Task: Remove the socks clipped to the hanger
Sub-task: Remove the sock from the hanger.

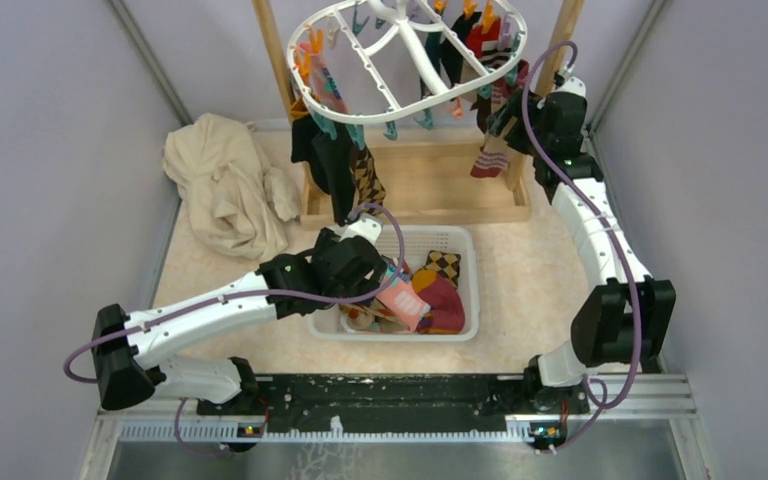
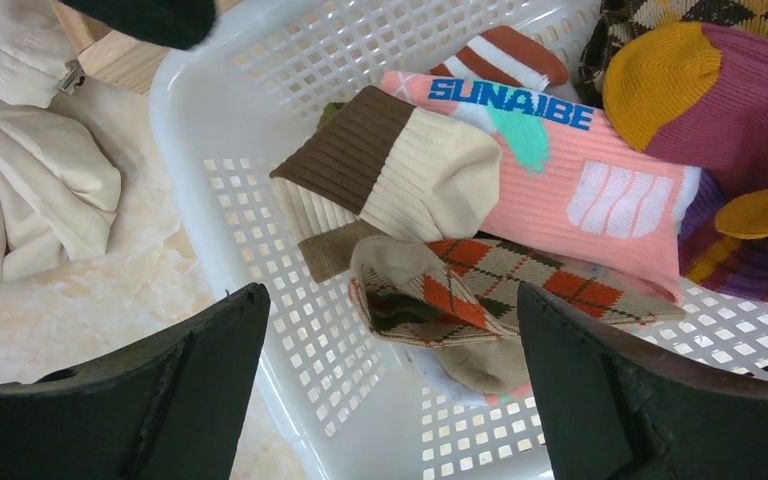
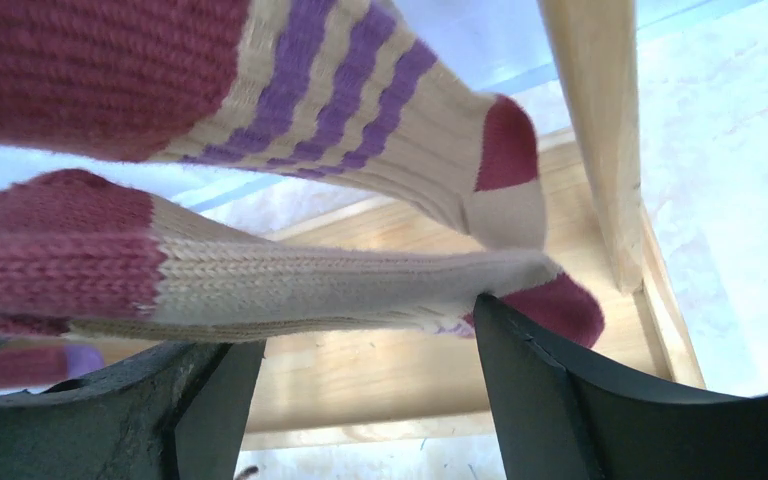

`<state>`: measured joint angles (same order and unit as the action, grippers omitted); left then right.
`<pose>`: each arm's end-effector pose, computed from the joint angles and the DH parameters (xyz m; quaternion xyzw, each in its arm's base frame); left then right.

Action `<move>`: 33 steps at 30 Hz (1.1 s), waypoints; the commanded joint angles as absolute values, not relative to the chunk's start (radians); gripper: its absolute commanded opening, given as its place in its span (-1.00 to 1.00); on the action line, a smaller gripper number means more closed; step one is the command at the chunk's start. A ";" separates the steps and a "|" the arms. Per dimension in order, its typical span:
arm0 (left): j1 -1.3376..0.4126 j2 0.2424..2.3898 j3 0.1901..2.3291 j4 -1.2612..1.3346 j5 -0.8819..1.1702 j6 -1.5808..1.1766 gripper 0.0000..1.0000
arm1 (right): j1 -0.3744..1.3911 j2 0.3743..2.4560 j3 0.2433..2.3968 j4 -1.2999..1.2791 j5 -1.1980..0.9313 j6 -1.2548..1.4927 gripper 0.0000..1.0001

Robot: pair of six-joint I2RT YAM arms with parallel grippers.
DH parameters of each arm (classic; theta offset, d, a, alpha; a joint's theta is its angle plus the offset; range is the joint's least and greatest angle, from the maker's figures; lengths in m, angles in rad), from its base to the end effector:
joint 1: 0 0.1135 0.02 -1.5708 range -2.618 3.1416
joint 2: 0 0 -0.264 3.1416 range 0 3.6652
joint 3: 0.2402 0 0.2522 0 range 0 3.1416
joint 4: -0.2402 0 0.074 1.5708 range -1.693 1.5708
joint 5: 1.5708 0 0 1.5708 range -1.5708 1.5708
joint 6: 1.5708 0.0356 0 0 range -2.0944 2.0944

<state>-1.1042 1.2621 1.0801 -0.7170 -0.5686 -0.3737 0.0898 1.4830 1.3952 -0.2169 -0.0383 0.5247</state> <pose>0.1324 -0.2203 0.2983 0.2373 0.8795 -0.0174 0.4122 0.3491 0.0328 0.3819 0.1628 0.7895 0.1936 0.5591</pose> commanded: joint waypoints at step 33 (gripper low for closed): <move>-1.107 1.226 1.084 -0.734 -0.577 -0.406 0.98 | -0.027 1.599 1.599 -0.176 -0.146 0.531 0.53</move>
<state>-1.1042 1.2392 1.0782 -0.7269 -0.5755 -0.4072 -0.0063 1.6897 1.6272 -0.2241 -0.1444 0.5343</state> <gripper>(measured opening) 0.989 0.764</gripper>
